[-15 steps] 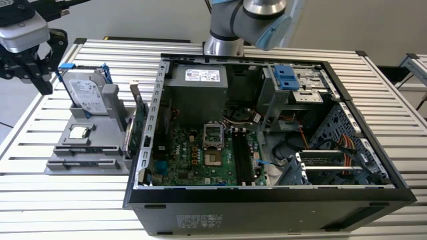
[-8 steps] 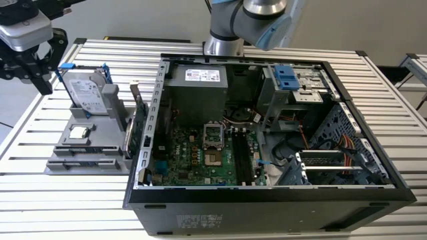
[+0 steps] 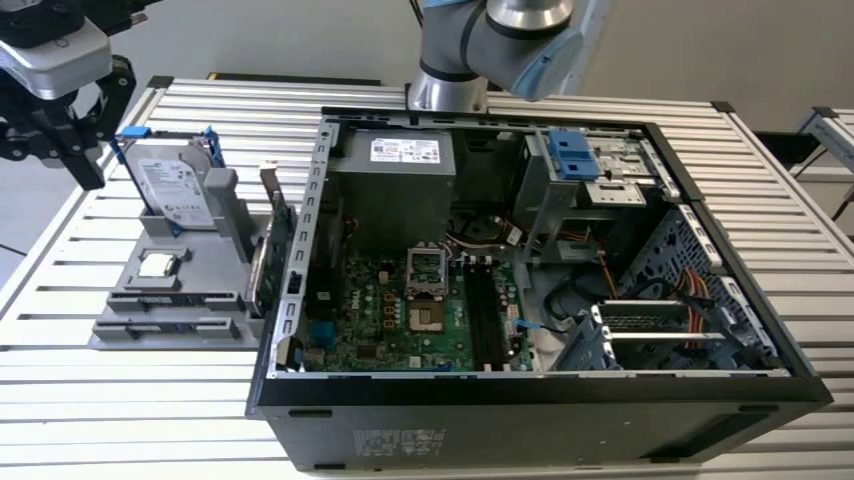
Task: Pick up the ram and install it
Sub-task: 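Pick up the ram and move it above insertion slot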
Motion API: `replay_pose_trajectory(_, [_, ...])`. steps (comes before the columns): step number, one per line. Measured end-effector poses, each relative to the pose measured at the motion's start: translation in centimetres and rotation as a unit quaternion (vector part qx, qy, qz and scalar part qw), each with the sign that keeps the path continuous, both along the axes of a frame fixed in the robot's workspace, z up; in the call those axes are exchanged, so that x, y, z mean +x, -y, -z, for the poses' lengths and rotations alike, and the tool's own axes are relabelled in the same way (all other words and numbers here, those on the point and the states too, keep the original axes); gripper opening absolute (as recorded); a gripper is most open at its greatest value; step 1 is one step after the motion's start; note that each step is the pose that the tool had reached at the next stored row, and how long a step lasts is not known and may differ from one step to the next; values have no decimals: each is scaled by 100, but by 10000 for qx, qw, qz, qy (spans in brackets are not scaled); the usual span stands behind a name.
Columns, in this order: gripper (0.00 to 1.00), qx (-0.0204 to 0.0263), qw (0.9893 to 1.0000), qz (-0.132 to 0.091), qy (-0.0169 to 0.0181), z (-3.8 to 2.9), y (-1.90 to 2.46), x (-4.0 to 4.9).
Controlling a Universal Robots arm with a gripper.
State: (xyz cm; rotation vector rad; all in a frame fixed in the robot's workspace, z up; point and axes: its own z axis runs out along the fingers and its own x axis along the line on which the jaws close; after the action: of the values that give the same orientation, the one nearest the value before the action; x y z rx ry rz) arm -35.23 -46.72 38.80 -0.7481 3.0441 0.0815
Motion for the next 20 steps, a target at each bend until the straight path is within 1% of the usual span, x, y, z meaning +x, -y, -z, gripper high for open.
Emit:
replay_pose_trajectory(5, [0,0,9999,-163,0,0,0,0])
replay_pose_trajectory(10, [0,0,9995,-329,0,0,0,0])
replay_pose_trajectory(15, [0,0,9987,-501,0,0,0,0])
replay_pose_trajectory(20, [0,0,9977,-674,0,0,0,0])
